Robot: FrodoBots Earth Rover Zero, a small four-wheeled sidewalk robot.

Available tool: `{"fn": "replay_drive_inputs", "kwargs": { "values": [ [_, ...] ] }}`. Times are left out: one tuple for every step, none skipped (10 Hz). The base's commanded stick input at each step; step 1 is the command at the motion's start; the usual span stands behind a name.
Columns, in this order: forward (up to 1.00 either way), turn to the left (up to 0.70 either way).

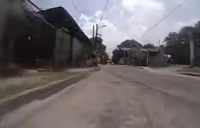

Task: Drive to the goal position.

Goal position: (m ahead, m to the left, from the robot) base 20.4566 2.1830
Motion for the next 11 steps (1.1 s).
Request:
{"fn": "replay_drive_inputs", "kwargs": {
  "values": [
    [1.00, -0.40],
    [1.00, -0.40],
    [1.00, -0.40],
    [1.00, -0.40],
    [1.00, -0.35],
    [1.00, -0.31],
    [1.00, -0.09],
    [1.00, 0.02],
    [1.00, 0.00],
    [1.00, 0.00],
    [1.00, 0.00]
  ]
}}
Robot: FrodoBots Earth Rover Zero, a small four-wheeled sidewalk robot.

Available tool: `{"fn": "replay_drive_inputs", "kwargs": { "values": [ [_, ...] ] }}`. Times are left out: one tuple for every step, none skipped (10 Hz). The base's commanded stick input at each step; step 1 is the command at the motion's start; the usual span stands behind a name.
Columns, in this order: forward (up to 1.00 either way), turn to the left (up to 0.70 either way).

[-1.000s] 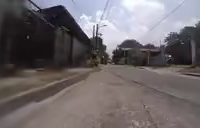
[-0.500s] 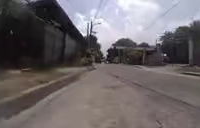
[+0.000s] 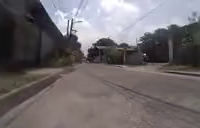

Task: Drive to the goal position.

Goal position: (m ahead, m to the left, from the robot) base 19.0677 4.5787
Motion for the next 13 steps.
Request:
{"fn": "replay_drive_inputs", "kwargs": {
  "values": [
    [1.00, 0.00],
    [1.00, 0.00],
    [1.00, 0.00],
    [1.00, 0.00],
    [1.00, 0.00],
    [1.00, 0.00],
    [1.00, 0.00],
    [1.00, 0.00],
    [1.00, 0.00],
    [1.00, 0.00],
    [1.00, 0.00],
    [1.00, 0.00],
    [1.00, 0.00]
  ]
}}
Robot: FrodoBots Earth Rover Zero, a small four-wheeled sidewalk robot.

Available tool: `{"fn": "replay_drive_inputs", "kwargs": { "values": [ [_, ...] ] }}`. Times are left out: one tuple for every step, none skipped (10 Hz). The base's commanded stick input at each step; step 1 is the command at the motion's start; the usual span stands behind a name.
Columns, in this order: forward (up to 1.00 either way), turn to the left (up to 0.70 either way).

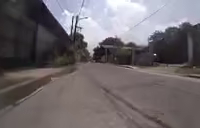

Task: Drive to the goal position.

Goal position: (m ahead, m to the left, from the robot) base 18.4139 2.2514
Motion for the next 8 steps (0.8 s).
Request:
{"fn": "replay_drive_inputs", "kwargs": {
  "values": [
    [1.00, 0.00],
    [1.00, 0.00],
    [1.00, 0.00],
    [1.00, 0.00],
    [1.00, 0.00],
    [1.00, 0.00],
    [1.00, 0.00],
    [1.00, 0.00]
  ]
}}
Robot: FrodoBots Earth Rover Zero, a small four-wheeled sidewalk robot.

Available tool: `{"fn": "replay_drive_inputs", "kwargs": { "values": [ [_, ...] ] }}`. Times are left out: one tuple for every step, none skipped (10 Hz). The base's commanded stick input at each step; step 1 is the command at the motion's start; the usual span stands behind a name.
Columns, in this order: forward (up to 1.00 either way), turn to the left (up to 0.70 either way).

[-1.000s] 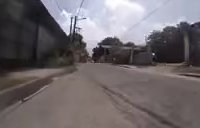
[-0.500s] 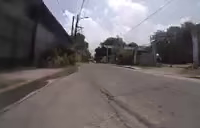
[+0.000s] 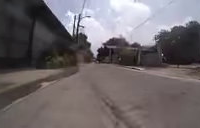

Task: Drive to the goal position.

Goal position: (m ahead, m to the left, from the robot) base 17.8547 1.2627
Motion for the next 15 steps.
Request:
{"fn": "replay_drive_inputs", "kwargs": {
  "values": [
    [1.00, 0.00],
    [1.00, 0.00],
    [1.00, 0.00],
    [1.00, 0.00],
    [1.00, 0.00],
    [1.00, 0.00],
    [1.00, 0.00],
    [1.00, 0.00],
    [1.00, 0.00],
    [1.00, 0.00],
    [1.00, 0.00],
    [1.00, 0.00],
    [1.00, 0.00],
    [1.00, 0.00],
    [1.00, 0.00]
  ]
}}
